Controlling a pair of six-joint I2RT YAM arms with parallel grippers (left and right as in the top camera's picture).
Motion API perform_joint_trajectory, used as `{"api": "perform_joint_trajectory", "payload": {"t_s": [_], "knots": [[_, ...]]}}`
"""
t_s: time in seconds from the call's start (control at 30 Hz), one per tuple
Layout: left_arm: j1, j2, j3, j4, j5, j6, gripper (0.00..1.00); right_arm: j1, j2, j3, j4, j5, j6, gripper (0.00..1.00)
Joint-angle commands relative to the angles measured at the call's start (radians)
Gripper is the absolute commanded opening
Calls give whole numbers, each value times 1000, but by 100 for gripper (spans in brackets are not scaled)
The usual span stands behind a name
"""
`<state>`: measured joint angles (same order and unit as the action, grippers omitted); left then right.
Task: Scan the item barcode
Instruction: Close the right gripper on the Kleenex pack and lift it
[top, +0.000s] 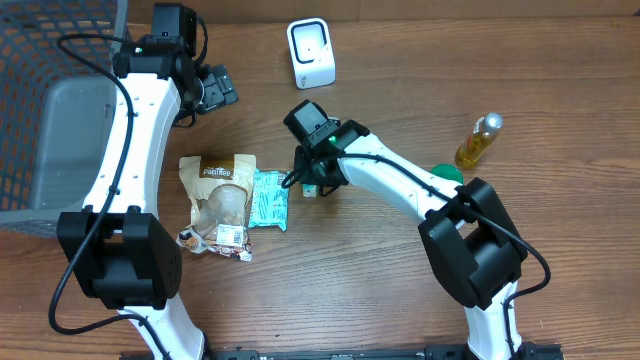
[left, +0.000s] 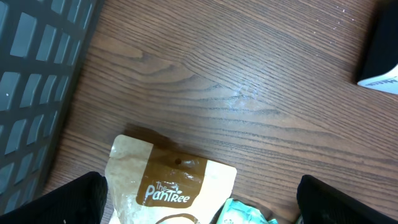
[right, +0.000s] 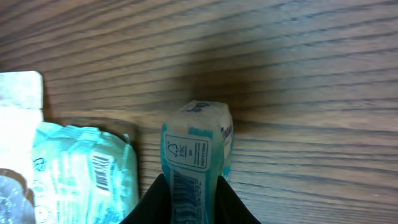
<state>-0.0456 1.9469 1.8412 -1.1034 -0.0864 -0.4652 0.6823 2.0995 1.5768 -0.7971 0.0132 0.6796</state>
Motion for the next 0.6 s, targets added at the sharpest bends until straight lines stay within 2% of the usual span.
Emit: {"api": "perform_joint_trajectory", "payload": {"t_s": [0.0, 0.17, 0.57], "knots": [[-1, -13, 19, 0, 5, -10, 100, -31, -2, 26, -34, 20, -8, 18], [-1, -13, 19, 0, 5, -10, 100, -60, -13, 80, -117, 21, -83, 17], [0, -13, 19, 0, 5, -10, 100, -88, -20, 88, -186, 166, -85, 18]]}}
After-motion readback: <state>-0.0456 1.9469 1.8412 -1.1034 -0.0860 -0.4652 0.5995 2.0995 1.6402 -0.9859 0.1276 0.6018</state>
